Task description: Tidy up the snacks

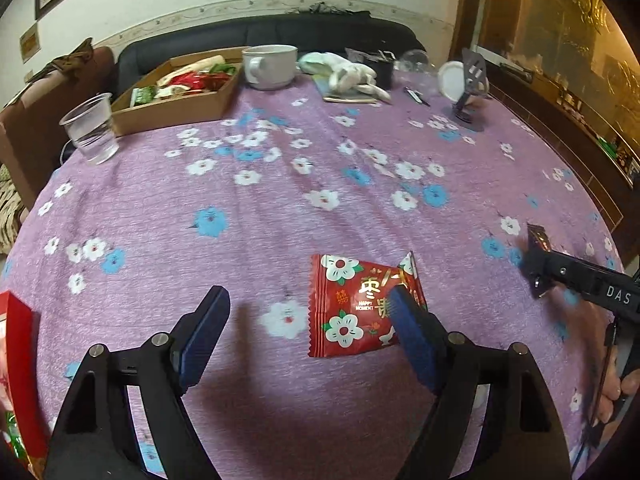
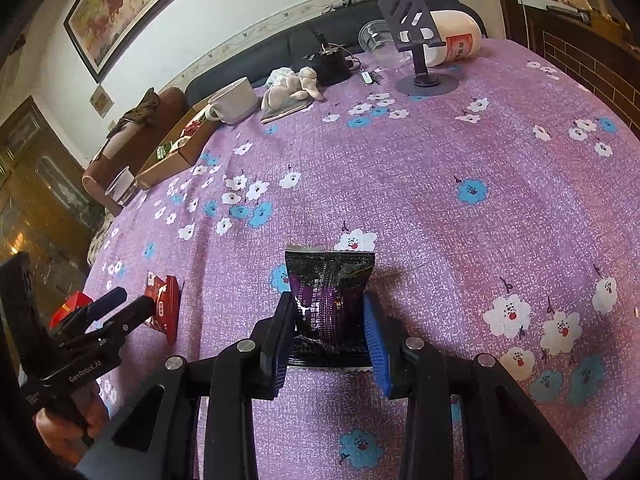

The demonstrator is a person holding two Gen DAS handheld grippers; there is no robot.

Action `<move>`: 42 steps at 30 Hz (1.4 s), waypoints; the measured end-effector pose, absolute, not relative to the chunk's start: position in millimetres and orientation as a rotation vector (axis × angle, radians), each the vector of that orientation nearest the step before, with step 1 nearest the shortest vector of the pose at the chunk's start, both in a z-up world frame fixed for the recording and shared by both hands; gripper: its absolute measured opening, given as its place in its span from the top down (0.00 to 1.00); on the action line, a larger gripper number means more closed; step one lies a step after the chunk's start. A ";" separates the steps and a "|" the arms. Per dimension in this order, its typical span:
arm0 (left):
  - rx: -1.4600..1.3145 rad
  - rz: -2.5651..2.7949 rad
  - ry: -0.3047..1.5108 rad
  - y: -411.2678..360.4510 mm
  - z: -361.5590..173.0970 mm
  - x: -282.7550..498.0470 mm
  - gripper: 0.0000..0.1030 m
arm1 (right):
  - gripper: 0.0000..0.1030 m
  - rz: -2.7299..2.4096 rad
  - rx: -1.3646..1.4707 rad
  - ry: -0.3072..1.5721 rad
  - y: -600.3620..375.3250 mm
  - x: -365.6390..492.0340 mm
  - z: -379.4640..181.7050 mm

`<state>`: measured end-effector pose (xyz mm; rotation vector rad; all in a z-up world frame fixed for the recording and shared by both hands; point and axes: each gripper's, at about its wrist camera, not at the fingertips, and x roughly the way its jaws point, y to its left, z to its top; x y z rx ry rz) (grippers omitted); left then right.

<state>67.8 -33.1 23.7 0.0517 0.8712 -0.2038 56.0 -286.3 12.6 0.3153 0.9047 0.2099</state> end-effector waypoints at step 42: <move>0.052 -0.365 0.847 -53.9 26.7 67.1 0.74 | 0.67 0.195 0.259 0.898 -281.5 55.3 14.0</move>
